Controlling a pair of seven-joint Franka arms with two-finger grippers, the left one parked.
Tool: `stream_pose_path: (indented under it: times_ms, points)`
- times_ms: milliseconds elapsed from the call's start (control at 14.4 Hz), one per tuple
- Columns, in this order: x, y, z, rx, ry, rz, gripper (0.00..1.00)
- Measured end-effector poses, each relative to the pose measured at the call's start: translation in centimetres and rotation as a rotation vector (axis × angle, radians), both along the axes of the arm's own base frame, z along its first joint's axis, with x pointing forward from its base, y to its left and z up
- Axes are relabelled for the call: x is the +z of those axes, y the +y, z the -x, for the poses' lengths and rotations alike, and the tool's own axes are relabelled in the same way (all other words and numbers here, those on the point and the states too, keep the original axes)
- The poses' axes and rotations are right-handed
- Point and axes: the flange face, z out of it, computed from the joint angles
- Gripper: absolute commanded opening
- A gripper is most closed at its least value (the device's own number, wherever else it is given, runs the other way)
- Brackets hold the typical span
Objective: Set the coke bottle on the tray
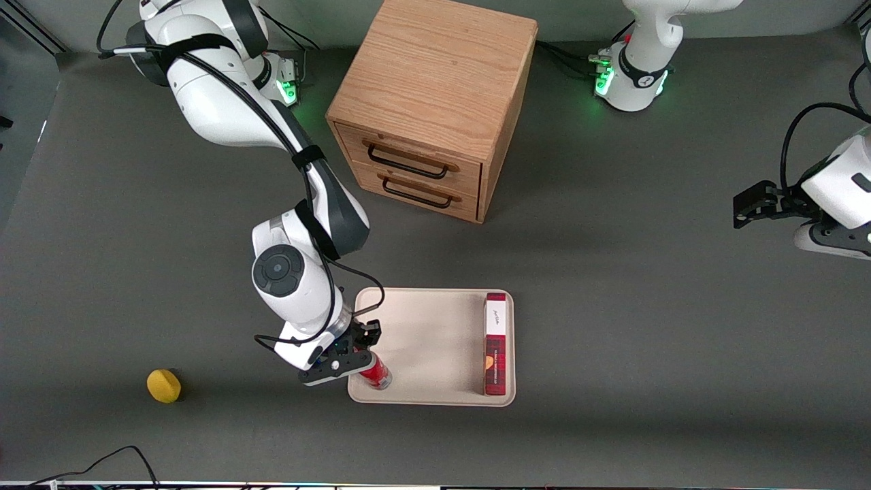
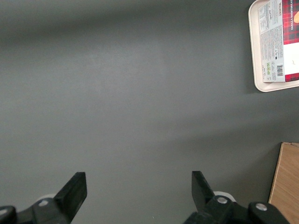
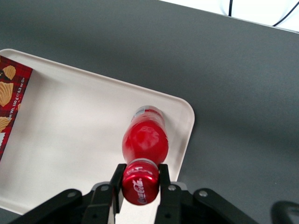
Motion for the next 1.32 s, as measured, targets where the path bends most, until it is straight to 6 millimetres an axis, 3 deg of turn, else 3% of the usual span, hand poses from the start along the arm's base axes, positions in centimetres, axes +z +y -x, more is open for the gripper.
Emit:
stream_pose_path:
  times_ms: [69, 415, 554, 692, 831, 969, 1108, 1315]
  points:
    - [0.1, 0.0, 0.0, -0.002, -0.003, -0.002, 1.00]
    - [1.4, 0.4, -0.2, -0.028, -0.024, -0.019, 1.00]
    - [3.1, 0.2, -0.1, -0.041, -0.010, -0.013, 1.00]
    - [6.7, -1.1, 0.3, -0.055, 0.024, 0.005, 1.00]
    - [11.5, -3.7, 1.3, -0.083, 0.073, 0.025, 1.00]
    - [16.8, -7.6, 2.7, -0.119, 0.102, 0.029, 1.00]
    - [21.6, -12.5, 4.7, -0.163, 0.112, 0.021, 1.00]
    - [27.3, -21.0, 9.2, -0.184, 0.160, 0.023, 1.00]
